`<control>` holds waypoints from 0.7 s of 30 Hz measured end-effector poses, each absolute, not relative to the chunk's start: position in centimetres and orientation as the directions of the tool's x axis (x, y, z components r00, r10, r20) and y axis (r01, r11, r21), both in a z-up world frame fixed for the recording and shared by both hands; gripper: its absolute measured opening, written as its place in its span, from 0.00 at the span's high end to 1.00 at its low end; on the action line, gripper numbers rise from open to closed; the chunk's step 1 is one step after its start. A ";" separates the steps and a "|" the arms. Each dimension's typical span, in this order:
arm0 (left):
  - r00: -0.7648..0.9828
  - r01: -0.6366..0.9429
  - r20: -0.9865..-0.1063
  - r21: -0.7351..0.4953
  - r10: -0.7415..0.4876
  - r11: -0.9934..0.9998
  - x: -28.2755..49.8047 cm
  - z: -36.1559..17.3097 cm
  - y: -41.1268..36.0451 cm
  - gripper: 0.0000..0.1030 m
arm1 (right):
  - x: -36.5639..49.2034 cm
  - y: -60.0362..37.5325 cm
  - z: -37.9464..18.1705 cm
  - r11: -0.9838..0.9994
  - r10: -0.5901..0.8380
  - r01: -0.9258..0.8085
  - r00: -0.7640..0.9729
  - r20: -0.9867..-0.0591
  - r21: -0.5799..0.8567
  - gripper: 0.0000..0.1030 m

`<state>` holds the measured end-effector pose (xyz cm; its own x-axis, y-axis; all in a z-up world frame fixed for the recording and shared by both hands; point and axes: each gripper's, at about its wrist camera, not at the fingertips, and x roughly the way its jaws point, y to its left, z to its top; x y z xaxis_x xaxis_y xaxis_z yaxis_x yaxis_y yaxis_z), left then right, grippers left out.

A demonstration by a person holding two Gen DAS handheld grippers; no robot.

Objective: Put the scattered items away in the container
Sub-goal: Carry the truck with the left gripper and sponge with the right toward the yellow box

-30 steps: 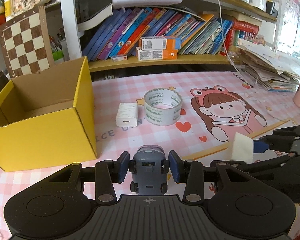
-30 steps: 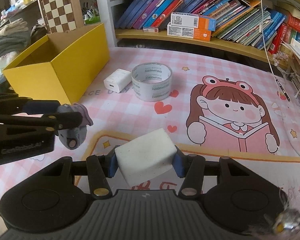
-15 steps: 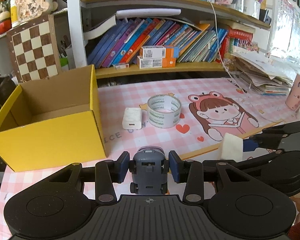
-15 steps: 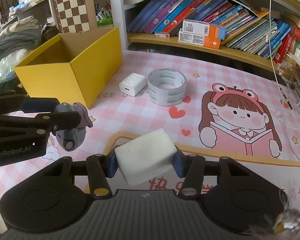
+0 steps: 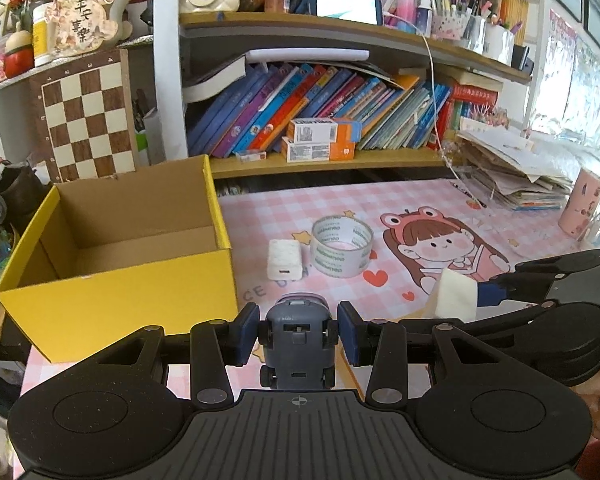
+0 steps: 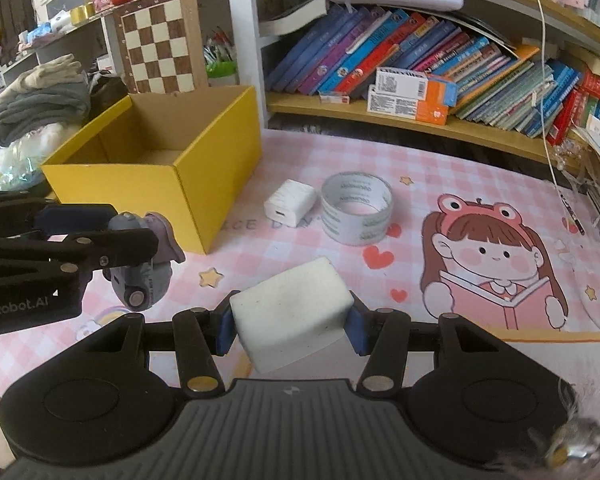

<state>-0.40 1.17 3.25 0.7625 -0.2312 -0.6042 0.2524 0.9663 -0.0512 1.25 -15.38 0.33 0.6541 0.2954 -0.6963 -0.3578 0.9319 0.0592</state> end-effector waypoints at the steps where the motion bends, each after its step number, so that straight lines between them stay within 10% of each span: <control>1: 0.763 0.255 -0.602 -0.054 -0.235 0.965 -0.4 3.4 1.5 0.61 | 1.3 -15.0 0.5 0.932 0.296 -0.358 0.654 -0.696 0.060 0.51; 21: 0.821 0.311 -0.488 -0.055 -0.297 0.949 1.1 7.7 7.2 0.61 | 2.8 -9.3 4.2 0.911 0.327 -0.410 0.667 -0.670 0.037 0.51</control>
